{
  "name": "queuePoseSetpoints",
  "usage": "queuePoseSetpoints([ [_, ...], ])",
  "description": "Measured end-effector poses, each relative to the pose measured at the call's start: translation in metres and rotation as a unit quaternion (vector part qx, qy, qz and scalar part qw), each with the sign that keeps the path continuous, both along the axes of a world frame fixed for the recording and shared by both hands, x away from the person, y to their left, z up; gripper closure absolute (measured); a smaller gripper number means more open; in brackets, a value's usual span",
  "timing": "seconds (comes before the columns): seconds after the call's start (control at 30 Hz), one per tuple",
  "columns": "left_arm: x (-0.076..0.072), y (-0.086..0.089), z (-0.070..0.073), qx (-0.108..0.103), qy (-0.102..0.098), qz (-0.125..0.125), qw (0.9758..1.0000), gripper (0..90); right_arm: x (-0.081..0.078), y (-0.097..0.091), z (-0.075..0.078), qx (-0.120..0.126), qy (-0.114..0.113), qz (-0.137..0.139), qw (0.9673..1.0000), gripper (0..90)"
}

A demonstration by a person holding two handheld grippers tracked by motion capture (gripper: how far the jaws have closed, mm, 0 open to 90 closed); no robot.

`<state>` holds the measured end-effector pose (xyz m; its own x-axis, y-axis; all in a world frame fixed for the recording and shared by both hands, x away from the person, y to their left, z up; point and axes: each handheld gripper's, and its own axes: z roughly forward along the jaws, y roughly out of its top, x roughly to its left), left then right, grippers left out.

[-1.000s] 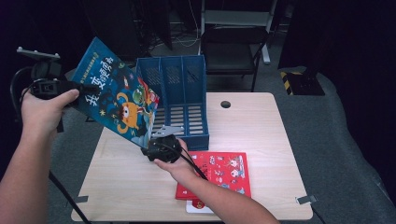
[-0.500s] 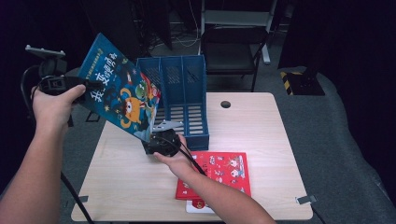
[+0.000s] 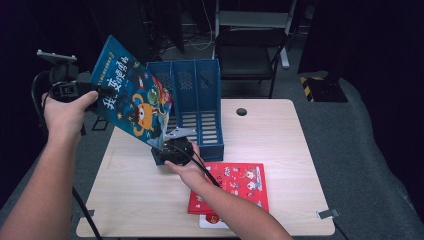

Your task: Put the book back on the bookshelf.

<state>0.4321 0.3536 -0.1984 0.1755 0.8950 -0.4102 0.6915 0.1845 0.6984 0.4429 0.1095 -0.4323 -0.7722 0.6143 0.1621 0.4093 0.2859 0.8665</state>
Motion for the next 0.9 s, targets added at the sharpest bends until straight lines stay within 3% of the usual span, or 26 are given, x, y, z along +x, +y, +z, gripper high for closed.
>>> queuePoseSetpoints([
  [0.1,0.001,-0.001,-0.002,0.001,0.003,0.006,1.0000,81.7,0.002,0.001,-0.001,-0.012,-0.012,-0.002,0.9999,45.9],
  [0.47,0.003,0.000,-0.006,-0.001,0.003,0.008,1.0000,81.7,0.008,0.000,-0.001,-0.019,-0.007,-0.019,0.9996,44.5],
  [0.9,0.003,-0.004,-0.013,0.004,0.010,0.003,0.9999,81.5,0.015,0.001,0.002,-0.021,-0.014,-0.017,0.9996,44.1],
])
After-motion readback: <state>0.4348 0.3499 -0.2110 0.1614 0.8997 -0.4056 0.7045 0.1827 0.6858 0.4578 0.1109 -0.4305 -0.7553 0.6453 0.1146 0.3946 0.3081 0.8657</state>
